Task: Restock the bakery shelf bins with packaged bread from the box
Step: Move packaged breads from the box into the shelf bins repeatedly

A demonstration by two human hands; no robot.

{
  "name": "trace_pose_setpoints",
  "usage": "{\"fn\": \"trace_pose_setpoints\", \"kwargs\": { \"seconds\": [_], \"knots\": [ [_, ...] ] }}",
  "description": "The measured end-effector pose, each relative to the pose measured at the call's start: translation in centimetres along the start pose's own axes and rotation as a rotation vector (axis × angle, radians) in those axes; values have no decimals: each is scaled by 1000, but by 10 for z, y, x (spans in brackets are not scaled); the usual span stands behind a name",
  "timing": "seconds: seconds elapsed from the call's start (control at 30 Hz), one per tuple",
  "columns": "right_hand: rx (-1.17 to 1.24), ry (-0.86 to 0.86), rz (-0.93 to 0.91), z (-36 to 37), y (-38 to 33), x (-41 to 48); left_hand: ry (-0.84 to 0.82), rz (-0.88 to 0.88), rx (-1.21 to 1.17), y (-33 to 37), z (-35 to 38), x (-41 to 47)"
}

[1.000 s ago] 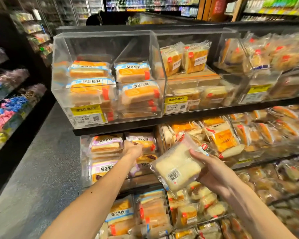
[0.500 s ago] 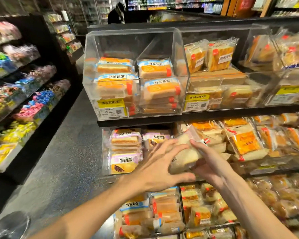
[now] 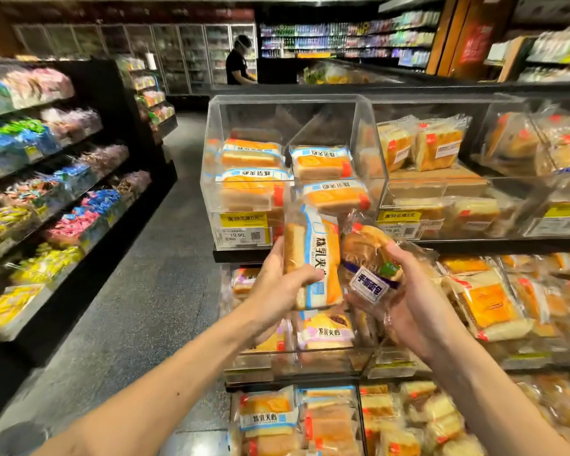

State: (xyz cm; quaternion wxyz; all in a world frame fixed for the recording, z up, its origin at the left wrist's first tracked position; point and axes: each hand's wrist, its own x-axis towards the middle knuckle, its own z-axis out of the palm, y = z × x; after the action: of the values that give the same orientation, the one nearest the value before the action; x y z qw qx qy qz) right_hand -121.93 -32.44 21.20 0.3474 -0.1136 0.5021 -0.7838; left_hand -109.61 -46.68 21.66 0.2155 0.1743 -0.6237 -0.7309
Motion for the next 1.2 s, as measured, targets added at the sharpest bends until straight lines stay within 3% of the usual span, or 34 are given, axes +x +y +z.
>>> {"fn": "trace_pose_setpoints", "kwargs": {
  "seconds": [0.1,0.27,0.47,0.6,0.7,0.77,0.83,0.97,1.2],
  "knots": [
    [-105,-28,-104,8,-8,-1,-2,-22,-69,10,-1,-1],
    [-207,-39,-168,18,-28,3,44,19,106,30,-12,11],
    [-233,-42,-261,21,-72,15,124,317,311,102,-23,53],
    [-218,-11,-318,14,-95,28,230,603,729,147,-32,114],
    [-206,-10,-297,12,-102,42,180,653,1205,158,-25,158],
    [-187,-22,-259,11,-104,49,60,573,1407,159,-18,182],
    [-167,-40,-229,8,-106,53,-65,428,1459,156,-12,202],
    [-166,-33,-200,-1,-107,52,-319,163,1237,144,-2,230],
    [-132,13,-146,-12,-103,48,-456,-12,1403,110,-2,251]
  ]
}}
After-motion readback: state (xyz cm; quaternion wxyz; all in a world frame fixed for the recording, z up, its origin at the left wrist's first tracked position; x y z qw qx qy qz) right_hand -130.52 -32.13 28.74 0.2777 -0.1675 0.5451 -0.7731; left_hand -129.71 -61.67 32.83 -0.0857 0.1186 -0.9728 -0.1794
